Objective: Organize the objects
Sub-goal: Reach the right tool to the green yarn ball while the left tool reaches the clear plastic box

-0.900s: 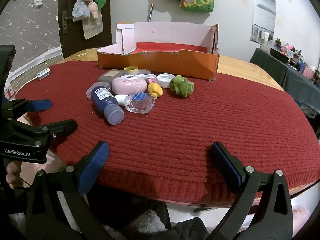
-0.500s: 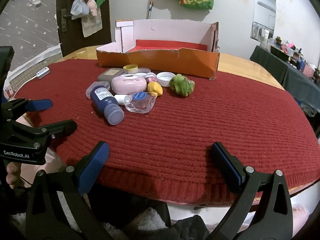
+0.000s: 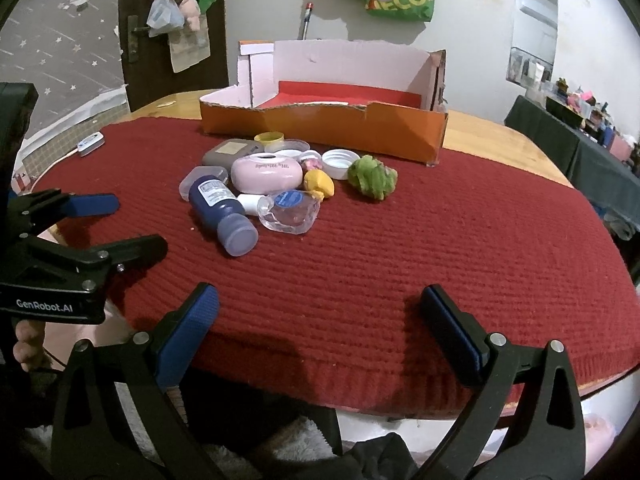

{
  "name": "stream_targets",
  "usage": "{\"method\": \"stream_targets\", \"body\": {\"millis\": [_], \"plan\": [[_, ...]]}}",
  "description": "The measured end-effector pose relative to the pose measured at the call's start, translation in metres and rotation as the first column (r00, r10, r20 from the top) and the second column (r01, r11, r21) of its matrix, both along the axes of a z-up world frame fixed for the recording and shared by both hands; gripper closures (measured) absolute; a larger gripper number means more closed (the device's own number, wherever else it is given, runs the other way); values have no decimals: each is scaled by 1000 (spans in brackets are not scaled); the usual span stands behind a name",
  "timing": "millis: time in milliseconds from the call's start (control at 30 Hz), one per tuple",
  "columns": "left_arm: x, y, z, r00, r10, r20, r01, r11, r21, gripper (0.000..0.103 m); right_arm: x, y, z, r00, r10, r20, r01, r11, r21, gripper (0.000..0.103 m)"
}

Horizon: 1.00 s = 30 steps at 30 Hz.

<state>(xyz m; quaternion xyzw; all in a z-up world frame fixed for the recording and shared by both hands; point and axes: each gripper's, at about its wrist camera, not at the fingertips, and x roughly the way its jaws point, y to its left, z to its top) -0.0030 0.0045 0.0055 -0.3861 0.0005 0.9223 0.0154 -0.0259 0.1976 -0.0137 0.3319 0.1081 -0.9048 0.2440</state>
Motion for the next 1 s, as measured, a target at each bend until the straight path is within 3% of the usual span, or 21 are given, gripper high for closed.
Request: {"method": "stream_targets", "body": {"millis": [633,1000], "plan": [[-18,-4,2,1000,5,11,-5,1000,-17,13,-22,18,2,995,-96,-2,96,995,39,5],[-35,-3,2,1000,2,20,-2,1000,-14,13,-60,39,12,983,-184,23,181,979,92,15]]}}
